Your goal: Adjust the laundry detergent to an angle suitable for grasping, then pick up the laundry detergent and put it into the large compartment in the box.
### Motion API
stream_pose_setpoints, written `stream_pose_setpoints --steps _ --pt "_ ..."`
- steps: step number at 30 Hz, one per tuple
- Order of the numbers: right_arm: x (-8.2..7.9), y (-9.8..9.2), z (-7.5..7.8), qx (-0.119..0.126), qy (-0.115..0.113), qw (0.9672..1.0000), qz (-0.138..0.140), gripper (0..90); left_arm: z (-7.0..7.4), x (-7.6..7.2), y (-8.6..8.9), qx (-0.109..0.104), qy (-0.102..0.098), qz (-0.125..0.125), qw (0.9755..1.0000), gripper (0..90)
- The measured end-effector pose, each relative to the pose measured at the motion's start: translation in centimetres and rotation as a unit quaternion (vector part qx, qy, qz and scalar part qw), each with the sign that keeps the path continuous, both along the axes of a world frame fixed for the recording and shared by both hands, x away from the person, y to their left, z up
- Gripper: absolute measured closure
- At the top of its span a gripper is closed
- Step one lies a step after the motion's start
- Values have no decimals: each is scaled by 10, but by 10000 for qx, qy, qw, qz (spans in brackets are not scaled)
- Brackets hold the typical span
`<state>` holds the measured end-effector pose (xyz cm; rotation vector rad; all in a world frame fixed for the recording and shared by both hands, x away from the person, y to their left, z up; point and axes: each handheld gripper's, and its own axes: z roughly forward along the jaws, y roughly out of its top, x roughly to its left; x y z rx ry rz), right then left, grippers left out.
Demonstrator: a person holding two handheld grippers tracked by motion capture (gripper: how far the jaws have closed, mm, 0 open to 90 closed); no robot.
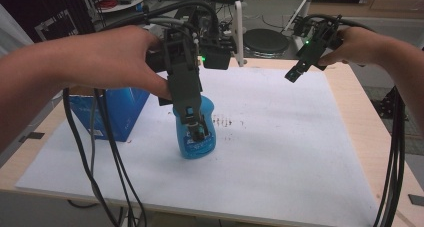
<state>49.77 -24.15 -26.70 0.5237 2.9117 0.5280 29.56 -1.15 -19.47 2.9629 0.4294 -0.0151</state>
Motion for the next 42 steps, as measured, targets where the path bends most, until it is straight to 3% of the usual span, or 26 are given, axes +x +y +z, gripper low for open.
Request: stream_pose_setpoints --steps 11,29,36,42 --pt "-4 -3 1 2 -33 10000 54 29 4 4 -2 -54 -103 115 9999 18" --pt "-12 -15 6 110 -99 9999 -46 29 6 3 -10 53 -153 97 9998 18" --pt "-12 -16 4 127 -97 9998 -73 29 3 15 -6 61 -254 327 9991 18" --pt "-9 -17 2 118 -77 9999 -97 29 -2 27 -1 68 -272 377 9989 18"
